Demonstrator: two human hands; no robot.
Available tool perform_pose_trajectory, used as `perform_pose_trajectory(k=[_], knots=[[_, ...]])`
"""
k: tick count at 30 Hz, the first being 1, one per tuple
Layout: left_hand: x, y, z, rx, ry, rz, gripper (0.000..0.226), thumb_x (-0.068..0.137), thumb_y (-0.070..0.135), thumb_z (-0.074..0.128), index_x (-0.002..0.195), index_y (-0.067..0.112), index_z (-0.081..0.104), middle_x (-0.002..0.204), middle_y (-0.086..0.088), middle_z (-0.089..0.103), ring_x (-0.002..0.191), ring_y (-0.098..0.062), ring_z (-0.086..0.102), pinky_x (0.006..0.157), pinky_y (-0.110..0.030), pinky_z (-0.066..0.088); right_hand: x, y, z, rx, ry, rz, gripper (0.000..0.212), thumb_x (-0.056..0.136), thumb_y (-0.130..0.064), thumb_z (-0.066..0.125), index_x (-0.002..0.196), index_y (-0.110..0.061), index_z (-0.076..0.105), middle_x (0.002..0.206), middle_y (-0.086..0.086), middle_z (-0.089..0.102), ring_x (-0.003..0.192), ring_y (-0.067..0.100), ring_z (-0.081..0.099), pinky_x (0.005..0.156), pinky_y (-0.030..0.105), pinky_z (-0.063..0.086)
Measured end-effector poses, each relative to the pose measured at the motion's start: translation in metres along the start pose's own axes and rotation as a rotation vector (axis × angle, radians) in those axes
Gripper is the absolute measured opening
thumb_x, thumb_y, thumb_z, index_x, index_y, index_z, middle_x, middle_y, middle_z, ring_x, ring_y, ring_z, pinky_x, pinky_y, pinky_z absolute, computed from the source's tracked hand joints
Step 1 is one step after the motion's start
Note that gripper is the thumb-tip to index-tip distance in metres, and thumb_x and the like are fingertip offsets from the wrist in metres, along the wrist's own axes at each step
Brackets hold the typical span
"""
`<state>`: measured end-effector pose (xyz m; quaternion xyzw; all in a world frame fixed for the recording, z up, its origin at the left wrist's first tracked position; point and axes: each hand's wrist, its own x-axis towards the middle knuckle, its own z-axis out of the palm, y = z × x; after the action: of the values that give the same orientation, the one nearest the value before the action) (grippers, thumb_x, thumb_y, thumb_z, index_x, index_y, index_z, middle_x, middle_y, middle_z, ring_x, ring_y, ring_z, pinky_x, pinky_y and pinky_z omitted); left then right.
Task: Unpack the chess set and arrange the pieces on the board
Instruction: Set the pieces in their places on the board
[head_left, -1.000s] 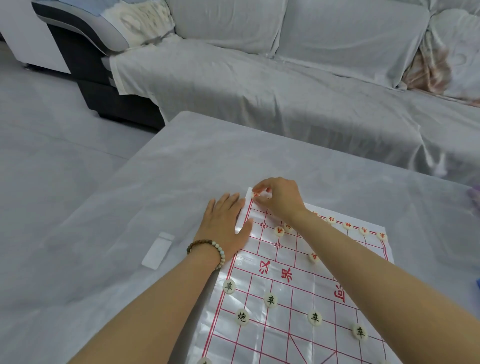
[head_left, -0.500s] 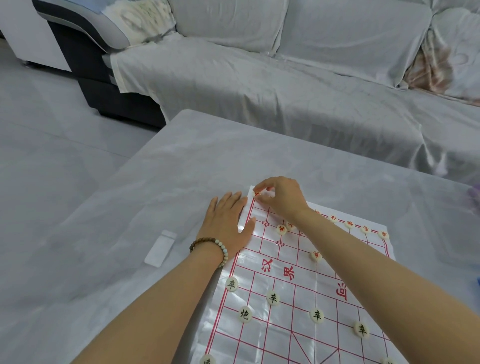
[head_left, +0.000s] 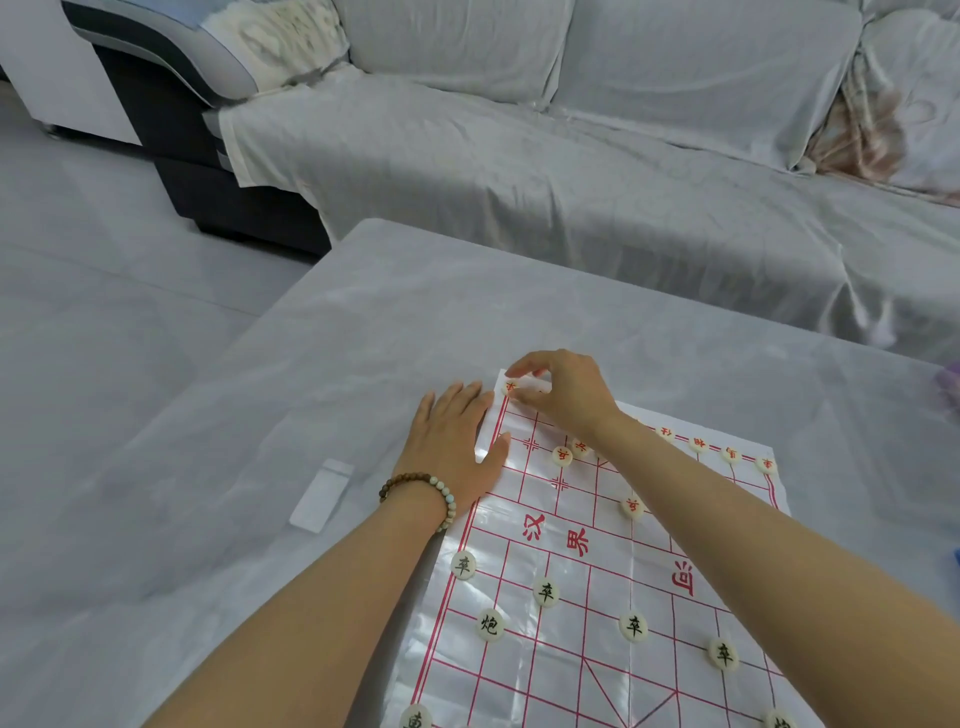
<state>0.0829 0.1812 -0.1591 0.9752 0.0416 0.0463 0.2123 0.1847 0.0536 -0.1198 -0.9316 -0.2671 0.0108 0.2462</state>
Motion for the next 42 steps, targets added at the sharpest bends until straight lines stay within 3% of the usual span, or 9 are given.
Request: perform_pose_trajectory(k=[7,9,13,16,22,26,31,35,42], knots=[[-0.001,-0.001,-0.001,-0.013,-0.028,0.006,0.056,0.095,0.046,0.032,0.145,0.023,0.023,0.155,0.005,0.016,0.143,-0.013,0.007,0.118,-0.035,-0.001,-0.043,0.01,-0.032,-0.13,-0.025,-0.054,0.021,0.083,-0.038,0.066,0.101,-0.027,0.071,0.108,-0.007,0.066,0.095,0.009,0.054,0.094,0.035,0.041],[-0.001,-0.001,-0.002,-0.01,-0.03,0.015,0.055,0.096,0.045,0.032,0.145,0.023,0.024,0.154,0.005,0.018,0.143,-0.013,0.008,0.118,-0.034,0.0,-0.057,0.017,-0.036,-0.237,-0.077,-0.083,0.027,0.082,-0.044,0.065,0.105,-0.03,0.069,0.111,-0.009,0.064,0.101,0.01,0.051,0.092,0.027,0.033],[-0.004,-0.002,-0.004,-0.005,-0.054,0.02,0.054,0.097,0.042,0.031,0.146,0.022,0.022,0.154,0.004,0.019,0.143,-0.014,0.01,0.117,-0.032,0.002,-0.075,0.021,-0.036,-0.344,-0.123,-0.096,0.031,0.082,-0.047,0.064,0.11,-0.034,0.067,0.118,-0.009,0.057,0.108,0.011,0.044,0.09,0.026,0.025],[-0.012,-0.009,-0.007,0.028,-0.076,0.057,0.053,0.097,0.044,0.03,0.146,0.026,0.021,0.154,0.003,0.019,0.143,-0.016,0.011,0.117,-0.032,0.004,-0.079,0.019,-0.035,-0.342,-0.091,-0.09,0.026,0.084,-0.043,0.063,0.108,-0.033,0.068,0.118,-0.007,0.056,0.108,0.011,0.043,0.092,0.026,0.025],[-0.034,-0.021,-0.013,0.077,-0.096,0.117,0.062,0.086,0.053,0.008,0.144,0.037,0.023,0.154,0.005,0.019,0.143,-0.016,0.01,0.116,-0.035,0.001,-0.08,0.006,-0.022,-0.289,-0.074,-0.077,0.024,0.085,-0.042,0.063,0.105,-0.031,0.069,0.112,-0.008,0.06,0.105,0.012,0.047,0.087,0.025,0.025],[-0.035,-0.022,-0.011,0.131,-0.088,0.1,0.048,0.097,0.046,0.016,0.143,0.039,0.024,0.155,0.006,0.016,0.143,-0.015,0.007,0.116,-0.035,-0.002,-0.082,-0.013,-0.003,-0.197,-0.081,-0.09,0.018,0.086,-0.038,0.064,0.1,-0.03,0.069,0.107,-0.009,0.064,0.103,0.011,0.051,0.095,0.03,0.032],[-0.035,-0.021,-0.01,0.101,-0.05,0.086,0.044,0.098,0.041,0.029,0.142,0.039,0.028,0.154,0.008,0.019,0.142,-0.014,0.01,0.116,-0.034,-0.001,-0.079,-0.02,0.004,-0.099,-0.071,-0.019,0.021,0.084,-0.035,0.067,0.103,-0.026,0.069,0.105,-0.008,0.064,0.085,0.004,0.049,0.085,0.027,0.042],[-0.033,-0.023,-0.008,0.083,-0.032,0.081,0.044,0.097,0.042,0.03,0.141,0.038,0.03,0.152,0.008,0.022,0.141,-0.014,0.012,0.117,-0.034,0.002,-0.086,-0.013,-0.003,-0.095,-0.12,-0.007,0.031,0.082,-0.038,0.068,0.111,-0.027,0.065,0.11,-0.009,0.061,0.089,0.004,0.049,0.083,0.025,0.044],[-0.032,-0.024,-0.007,0.051,0.01,0.062,0.045,0.096,0.039,0.033,0.14,0.032,0.033,0.151,0.008,0.026,0.14,-0.013,0.015,0.117,-0.035,0.003,-0.087,-0.017,-0.003,-0.07,-0.112,0.019,0.025,0.085,-0.031,0.065,0.109,-0.025,0.069,0.108,-0.005,0.064,0.089,0.009,0.054,0.081,0.023,0.045]])
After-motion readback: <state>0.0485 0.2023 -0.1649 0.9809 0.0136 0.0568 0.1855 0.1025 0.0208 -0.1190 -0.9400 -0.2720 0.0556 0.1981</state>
